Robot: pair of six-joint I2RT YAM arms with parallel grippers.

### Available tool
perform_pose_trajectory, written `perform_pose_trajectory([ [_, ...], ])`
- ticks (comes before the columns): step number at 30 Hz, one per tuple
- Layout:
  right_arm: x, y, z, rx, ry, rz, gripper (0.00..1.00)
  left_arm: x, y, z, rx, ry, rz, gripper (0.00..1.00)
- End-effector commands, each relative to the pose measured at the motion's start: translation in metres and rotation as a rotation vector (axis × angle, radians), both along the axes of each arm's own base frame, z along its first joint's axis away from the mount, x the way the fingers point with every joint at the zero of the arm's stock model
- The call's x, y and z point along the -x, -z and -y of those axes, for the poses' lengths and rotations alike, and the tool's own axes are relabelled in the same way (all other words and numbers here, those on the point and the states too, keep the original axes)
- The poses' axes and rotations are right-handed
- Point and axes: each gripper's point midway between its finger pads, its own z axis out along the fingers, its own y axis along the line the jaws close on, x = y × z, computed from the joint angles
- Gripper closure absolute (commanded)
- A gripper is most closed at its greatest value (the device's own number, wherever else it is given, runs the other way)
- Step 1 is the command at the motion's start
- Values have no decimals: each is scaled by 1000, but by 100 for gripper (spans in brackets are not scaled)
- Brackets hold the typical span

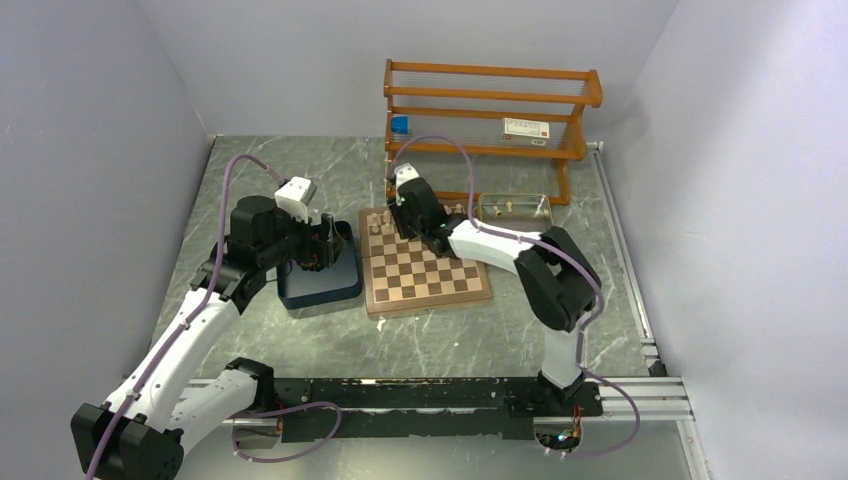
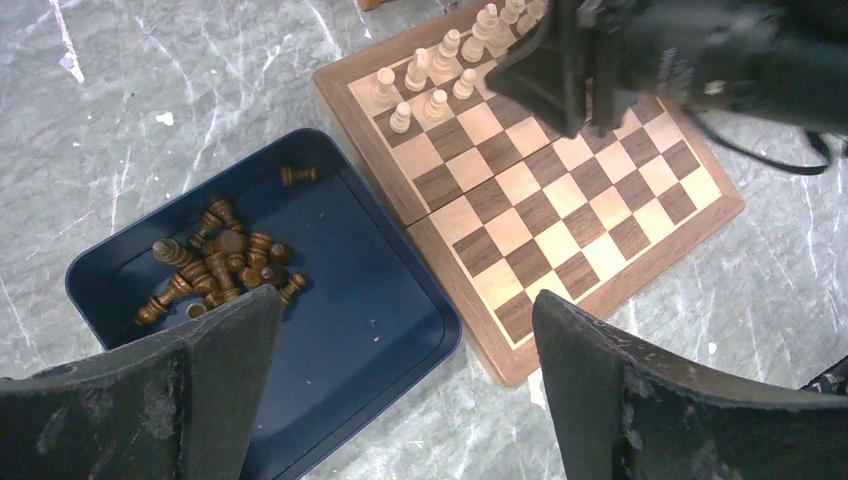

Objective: Set up the chess pieces on the board
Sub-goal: Place the chess piece on the chessboard, then pick up the chess piece from the storage box.

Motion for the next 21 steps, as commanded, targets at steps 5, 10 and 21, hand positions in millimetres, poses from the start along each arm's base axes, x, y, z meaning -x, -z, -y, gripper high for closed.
perform_pose_trajectory([
  [5,-4,-95,36,-92,33,126,63,2,-7,5,9,31,22,0],
  [10,-27,-102,103,-44,151,126,63,2,-6,2,5,6,15,0],
  [21,-56,-46,230,51,372,105,65,3,-5,3,13,12,9,0],
])
